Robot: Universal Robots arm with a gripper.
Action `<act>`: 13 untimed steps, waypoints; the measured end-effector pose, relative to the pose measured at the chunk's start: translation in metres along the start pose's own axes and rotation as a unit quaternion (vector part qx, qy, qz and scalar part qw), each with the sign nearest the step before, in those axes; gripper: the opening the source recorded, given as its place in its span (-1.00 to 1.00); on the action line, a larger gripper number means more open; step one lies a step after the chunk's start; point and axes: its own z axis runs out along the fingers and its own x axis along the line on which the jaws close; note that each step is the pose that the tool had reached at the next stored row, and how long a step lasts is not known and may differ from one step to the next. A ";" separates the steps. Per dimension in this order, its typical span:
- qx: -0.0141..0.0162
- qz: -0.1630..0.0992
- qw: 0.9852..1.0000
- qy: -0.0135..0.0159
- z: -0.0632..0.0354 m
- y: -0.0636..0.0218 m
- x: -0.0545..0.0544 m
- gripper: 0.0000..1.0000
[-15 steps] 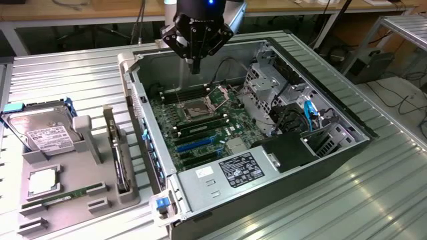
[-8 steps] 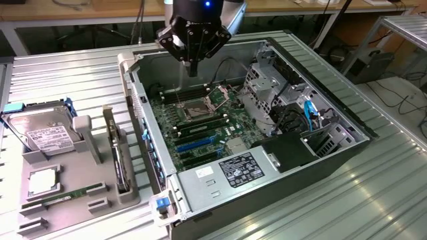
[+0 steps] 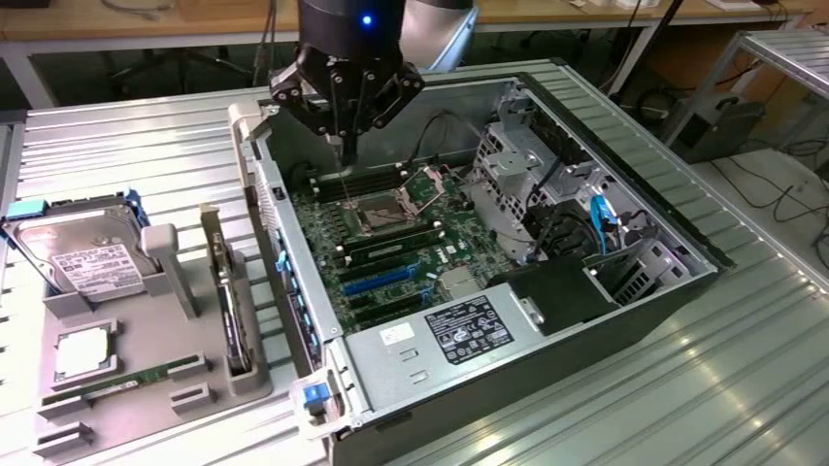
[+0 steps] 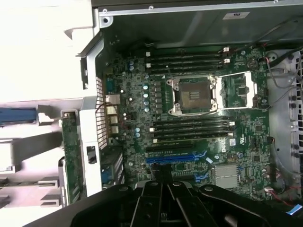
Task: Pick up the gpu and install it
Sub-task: 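Reach for the gpu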
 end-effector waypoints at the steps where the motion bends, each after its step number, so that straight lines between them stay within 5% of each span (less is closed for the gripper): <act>1: 0.000 0.000 1.000 0.000 0.0000 -0.0020 0.004 -0.79; 8: 0.000 0.000 1.000 0.000 0.0003 -0.0141 0.030 -0.79; 13: 0.001 0.000 1.000 0.000 0.0032 -0.0250 0.060 -0.79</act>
